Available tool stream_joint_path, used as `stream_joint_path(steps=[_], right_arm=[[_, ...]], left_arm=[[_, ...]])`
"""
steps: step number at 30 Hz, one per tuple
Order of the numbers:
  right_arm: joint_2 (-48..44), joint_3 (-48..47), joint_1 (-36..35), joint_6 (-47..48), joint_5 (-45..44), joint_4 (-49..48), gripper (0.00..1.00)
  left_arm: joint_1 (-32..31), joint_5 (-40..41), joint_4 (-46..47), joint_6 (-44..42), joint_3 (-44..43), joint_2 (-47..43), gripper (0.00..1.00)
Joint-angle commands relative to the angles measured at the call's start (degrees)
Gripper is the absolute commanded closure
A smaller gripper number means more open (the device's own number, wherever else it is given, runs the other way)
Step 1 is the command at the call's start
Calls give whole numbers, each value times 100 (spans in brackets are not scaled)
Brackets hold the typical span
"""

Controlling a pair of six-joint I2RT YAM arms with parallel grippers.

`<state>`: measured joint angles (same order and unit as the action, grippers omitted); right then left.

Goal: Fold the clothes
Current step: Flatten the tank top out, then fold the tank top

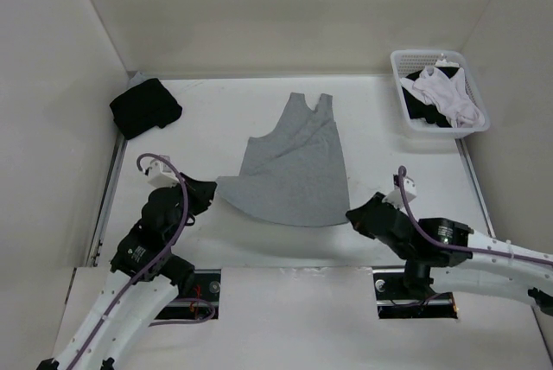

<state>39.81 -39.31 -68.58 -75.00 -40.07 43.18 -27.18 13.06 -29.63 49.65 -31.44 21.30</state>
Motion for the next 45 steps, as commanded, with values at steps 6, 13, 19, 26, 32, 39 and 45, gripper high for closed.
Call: stream_joint_path(steps=[6, 13, 19, 26, 32, 39, 45], right_arm=[[44, 266, -2212, -2375, 544, 1983, 100], [342, -366, -4184, -4275, 440, 3037, 99], [81, 247, -3336, -4279, 291, 2925, 100], [-527, 284, 10, -611, 227, 1242, 100], [438, 117, 3763, 2681, 2176, -1309, 100], [2167, -1357, 5314, 3808, 3014, -2138, 100], [4136, -2536, 5991, 3932, 3312, -2708, 99]], left_arm=[[-415, 363, -1114, 220, 42, -477, 99], [-626, 707, -1187, 300, -47, -812, 99], [-810, 662, 129, 335, 392, 162, 98], [-477, 672, 2249, 186, 51, 2411, 98], [-117, 417, 3261, 151, -836, 4029, 98], [437, 206, 3762, 151, -2399, 5777, 97], [657, -75, 3657, 10, -4429, 8158, 97]])
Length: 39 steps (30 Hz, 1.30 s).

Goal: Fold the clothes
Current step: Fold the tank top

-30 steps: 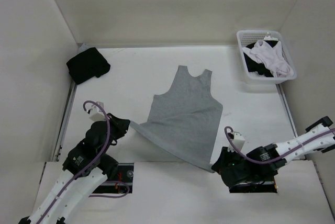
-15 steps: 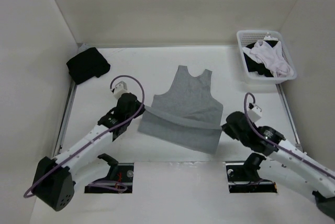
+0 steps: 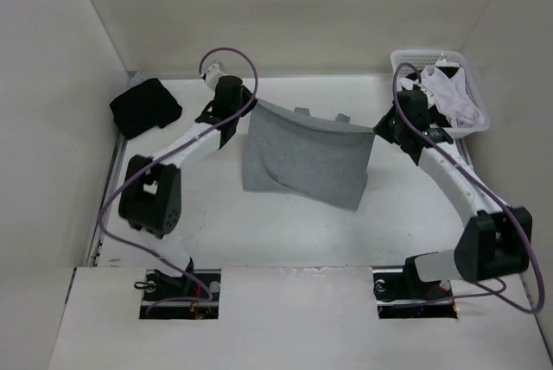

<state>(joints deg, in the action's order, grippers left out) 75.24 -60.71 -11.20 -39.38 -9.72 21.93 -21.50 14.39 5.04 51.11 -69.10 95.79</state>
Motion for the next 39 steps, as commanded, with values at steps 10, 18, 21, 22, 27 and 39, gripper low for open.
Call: stream_joint_path(steps=[10, 18, 21, 22, 27, 39], right_arm=[[2979, -2182, 492, 220, 183, -734, 84], [1066, 81, -271, 53, -346, -1841, 46], [169, 1312, -790, -183, -365, -2123, 78], [-60, 1646, -983, -324, -338, -2132, 93], [-1098, 3045, -1792, -904, -645, -2044, 87], [-2338, 4146, -1916, -1204, -874, -1587, 72]], left_arm=[[308, -656, -311, -356, -2443, 2411, 66], [-78, 169, 1078, 29, 2001, -541, 59], [-210, -119, 1140, 232, 3040, -947, 60], [-245, -312, 1166, 293, 3278, -983, 60], [-298, -1157, 1657, 698, 4000, -983, 64], [-465, -773, 1018, 1295, 4528, -1597, 71]])
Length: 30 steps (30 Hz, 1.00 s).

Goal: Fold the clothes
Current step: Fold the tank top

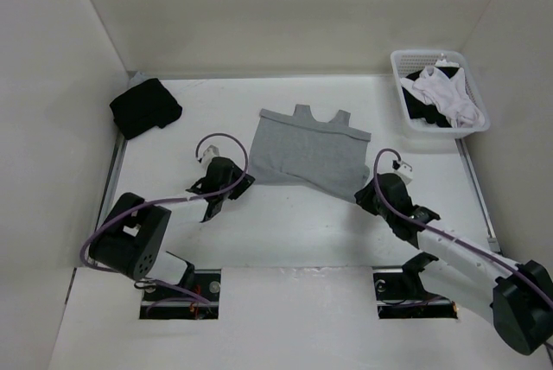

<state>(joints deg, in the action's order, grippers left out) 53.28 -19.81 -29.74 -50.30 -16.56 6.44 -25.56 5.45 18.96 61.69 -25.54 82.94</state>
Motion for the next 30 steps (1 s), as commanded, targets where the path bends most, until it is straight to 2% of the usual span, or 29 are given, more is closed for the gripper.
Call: stream_joint_path(steps=[1, 8, 11, 18, 24, 30], right_arm=[[-133, 39, -63, -103, -190, -37, 70], [60, 12, -63, -76, -181, -169, 63], [86, 48, -36, -59, -120, -265, 62], [288, -14, -63, -111, -102, -108, 53], [587, -189, -203, -278, -93, -37, 53], [807, -216, -633, -752, -102, -99, 51]], left_arm=[[-119, 227, -471, 282, 190, -383, 70], [-269, 281, -586, 422, -3, -173, 68], [-199, 386, -490, 405, -100, -6, 72], [47, 641, 484, 431, -241, 644, 76], [187, 589, 1171, 326, -144, 803, 96], [618, 509, 1277, 194, 329, 251, 98]])
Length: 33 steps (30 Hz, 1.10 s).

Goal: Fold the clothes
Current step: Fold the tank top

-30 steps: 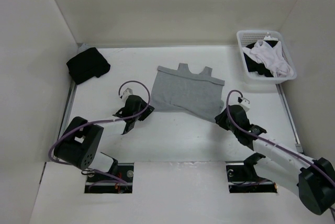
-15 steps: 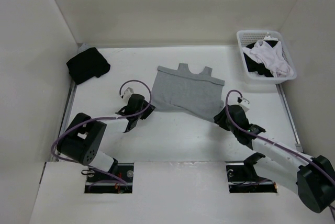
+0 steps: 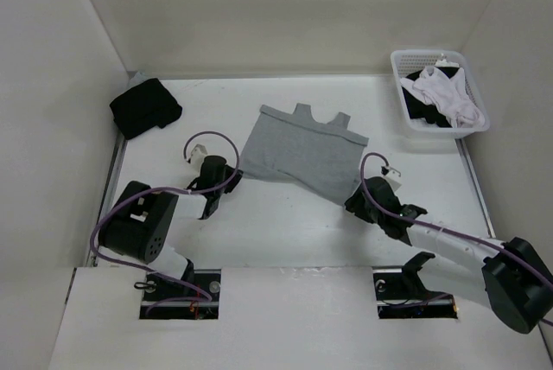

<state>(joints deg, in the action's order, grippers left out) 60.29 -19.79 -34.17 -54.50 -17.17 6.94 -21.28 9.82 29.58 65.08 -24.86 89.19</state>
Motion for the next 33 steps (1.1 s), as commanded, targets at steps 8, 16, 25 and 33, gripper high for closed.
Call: stream_joint_path(steps=[8, 16, 25, 33], right_arm=[[834, -429, -577, -685, -76, -527, 57], [1274, -482, -665, -817, -427, -940, 92], [-190, -403, -24, -431, -542, -879, 99], [-2494, -1403, -23, 167, -340, 1193, 98]], left_arm=[[383, -253, 179, -276, 491, -701, 98], [515, -438, 215, -338, 649, -841, 98], [1121, -710, -557, -557, 939, -2368, 100], [1095, -622, -2490, -803, 229, -4943, 100]])
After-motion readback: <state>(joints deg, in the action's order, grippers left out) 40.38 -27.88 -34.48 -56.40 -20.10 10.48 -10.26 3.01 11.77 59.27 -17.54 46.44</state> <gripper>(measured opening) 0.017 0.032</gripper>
